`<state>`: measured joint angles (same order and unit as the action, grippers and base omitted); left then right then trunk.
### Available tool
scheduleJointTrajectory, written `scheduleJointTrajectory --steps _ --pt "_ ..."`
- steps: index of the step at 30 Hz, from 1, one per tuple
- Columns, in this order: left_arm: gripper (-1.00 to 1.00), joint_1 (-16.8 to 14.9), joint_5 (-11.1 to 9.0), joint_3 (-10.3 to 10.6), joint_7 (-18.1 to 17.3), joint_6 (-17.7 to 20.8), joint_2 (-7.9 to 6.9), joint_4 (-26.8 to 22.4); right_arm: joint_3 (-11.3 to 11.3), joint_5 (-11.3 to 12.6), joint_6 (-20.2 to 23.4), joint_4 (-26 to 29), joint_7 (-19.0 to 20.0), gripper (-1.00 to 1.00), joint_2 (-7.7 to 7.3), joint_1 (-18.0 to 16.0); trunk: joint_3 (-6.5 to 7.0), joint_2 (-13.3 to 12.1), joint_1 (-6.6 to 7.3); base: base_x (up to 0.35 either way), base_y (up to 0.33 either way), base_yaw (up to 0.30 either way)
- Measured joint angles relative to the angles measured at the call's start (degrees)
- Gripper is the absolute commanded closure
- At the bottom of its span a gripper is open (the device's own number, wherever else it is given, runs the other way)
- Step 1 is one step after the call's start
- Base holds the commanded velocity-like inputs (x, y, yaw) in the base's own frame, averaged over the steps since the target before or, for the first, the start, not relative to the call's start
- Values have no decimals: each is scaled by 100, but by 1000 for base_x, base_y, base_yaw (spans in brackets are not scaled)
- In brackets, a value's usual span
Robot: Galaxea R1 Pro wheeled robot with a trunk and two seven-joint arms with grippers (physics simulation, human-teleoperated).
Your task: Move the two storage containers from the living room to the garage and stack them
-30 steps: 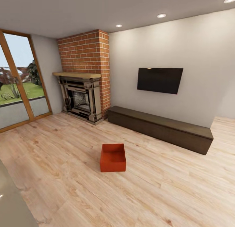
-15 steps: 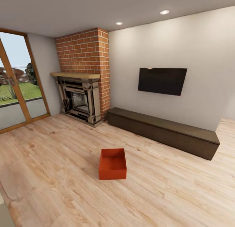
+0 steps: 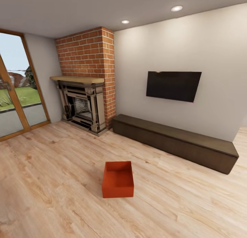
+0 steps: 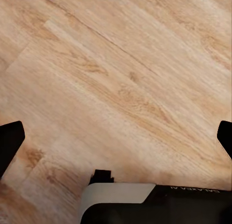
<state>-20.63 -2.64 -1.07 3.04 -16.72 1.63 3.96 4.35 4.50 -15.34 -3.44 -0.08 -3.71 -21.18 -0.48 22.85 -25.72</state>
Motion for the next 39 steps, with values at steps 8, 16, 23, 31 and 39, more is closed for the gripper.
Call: scheduleJointTrajectory --steps 8,16,23,31,39 --pt "-100 -1 0 0 0 0 -3 0 1 4 0 0 0 -100 0 0 0 0 0 329 0 0" --pt "-100 -1 0 0 0 0 2 0 1 0 0 0 0 -100 0 0 0 0 0 329 0 0" --pt "-100 -2 0 0 0 0 -1 0 2 -3 0 1 0 -100 0 0 0 0 0 328 0 0" --pt "-100 -1 0 1 0 -13 0 0 2 -9 0 0 0 -100 0 0 0 -1 -3 97 0 0" --pt "-100 -2 -2 0 0 -10 -8 0 2 -5 0 2 0 -100 0 0 0 0 0 163 0 0"
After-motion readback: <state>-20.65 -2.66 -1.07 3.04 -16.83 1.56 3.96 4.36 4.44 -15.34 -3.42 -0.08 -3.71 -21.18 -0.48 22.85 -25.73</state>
